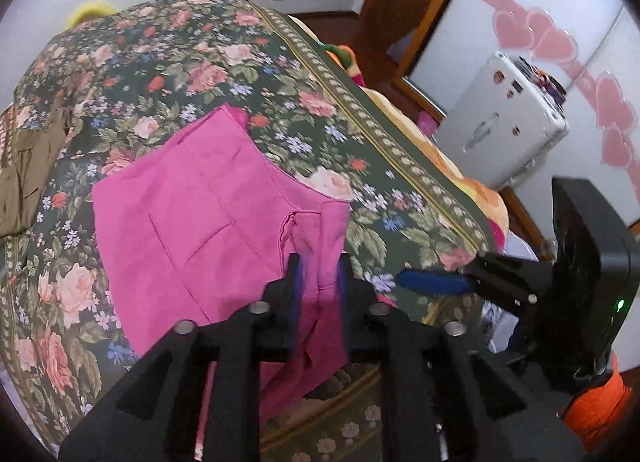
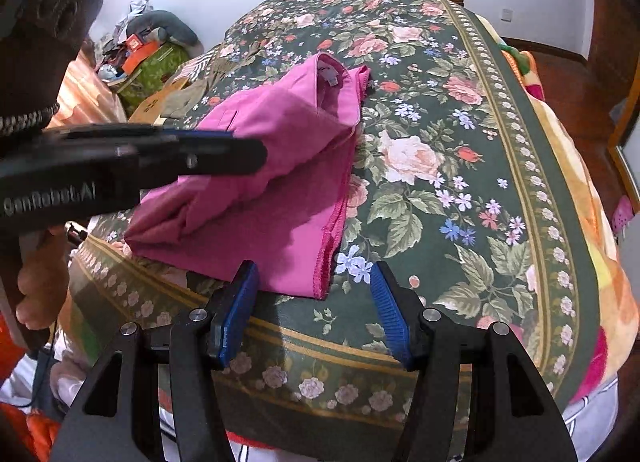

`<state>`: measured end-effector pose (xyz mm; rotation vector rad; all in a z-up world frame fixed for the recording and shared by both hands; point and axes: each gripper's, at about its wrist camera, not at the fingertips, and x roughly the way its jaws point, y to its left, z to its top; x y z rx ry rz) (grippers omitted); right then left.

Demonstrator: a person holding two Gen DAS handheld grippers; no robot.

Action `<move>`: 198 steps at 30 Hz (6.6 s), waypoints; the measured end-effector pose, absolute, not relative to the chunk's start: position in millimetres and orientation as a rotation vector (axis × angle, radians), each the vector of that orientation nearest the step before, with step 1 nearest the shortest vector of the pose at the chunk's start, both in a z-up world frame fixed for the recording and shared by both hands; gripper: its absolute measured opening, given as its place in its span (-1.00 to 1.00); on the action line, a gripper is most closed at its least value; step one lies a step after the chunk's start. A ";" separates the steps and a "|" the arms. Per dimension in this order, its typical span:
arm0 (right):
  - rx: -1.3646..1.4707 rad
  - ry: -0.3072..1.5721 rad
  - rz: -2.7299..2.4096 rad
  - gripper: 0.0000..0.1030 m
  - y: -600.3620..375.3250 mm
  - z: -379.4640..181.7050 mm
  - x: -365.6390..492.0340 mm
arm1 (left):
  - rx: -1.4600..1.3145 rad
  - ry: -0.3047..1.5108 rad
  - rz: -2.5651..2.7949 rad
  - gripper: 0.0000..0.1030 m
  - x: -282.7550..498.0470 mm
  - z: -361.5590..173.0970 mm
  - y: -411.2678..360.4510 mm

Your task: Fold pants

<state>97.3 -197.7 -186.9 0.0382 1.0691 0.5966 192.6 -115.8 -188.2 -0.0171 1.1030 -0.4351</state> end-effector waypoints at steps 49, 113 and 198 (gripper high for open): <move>-0.069 1.028 0.547 0.40 -168.2 -177.5 184.0 | 0.044 1.091 0.026 0.66 261.6 -260.8 82.9; -0.121 0.958 0.488 -0.56 -166.6 -204.4 289.7 | 0.027 1.034 -0.119 -0.54 345.5 -243.8 14.3; -0.138 0.799 0.789 -0.83 146.2 -165.4 368.3 | -0.138 0.861 0.304 -0.64 380.3 -231.9 333.2</move>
